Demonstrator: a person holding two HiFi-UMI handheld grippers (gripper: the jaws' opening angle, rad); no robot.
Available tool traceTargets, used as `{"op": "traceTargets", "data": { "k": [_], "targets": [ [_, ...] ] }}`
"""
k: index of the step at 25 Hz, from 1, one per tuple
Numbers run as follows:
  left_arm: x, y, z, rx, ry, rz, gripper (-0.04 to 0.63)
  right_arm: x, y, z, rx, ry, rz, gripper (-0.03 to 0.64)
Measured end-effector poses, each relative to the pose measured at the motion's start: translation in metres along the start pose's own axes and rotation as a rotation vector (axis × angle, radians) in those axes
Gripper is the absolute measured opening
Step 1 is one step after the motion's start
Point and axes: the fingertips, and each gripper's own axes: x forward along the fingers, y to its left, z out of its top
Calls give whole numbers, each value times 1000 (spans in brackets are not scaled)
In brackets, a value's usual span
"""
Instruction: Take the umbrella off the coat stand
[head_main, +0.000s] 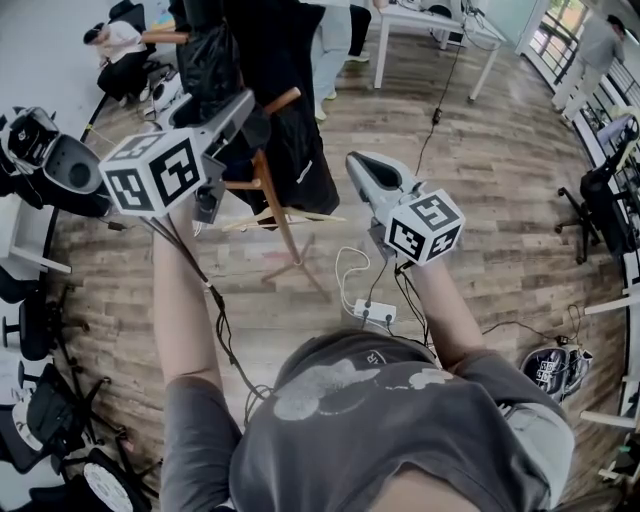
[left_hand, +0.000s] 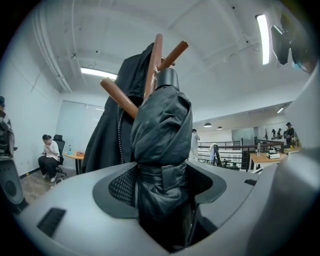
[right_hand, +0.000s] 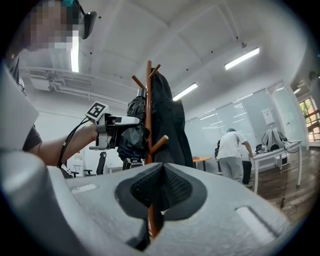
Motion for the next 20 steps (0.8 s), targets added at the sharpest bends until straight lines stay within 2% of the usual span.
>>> {"op": "traceTargets", "data": {
  "k": [10, 17, 20],
  "targets": [
    [-2, -5, 3, 58, -29, 20, 275, 7, 3, 19, 0, -34, 44, -2],
    [-10, -4, 21, 98, -44, 46, 275, 12, 3, 22, 11, -31, 61, -2],
    [-12, -7, 21, 92, -39, 42, 275, 11, 3, 23, 15, -29, 70, -2]
  ]
}}
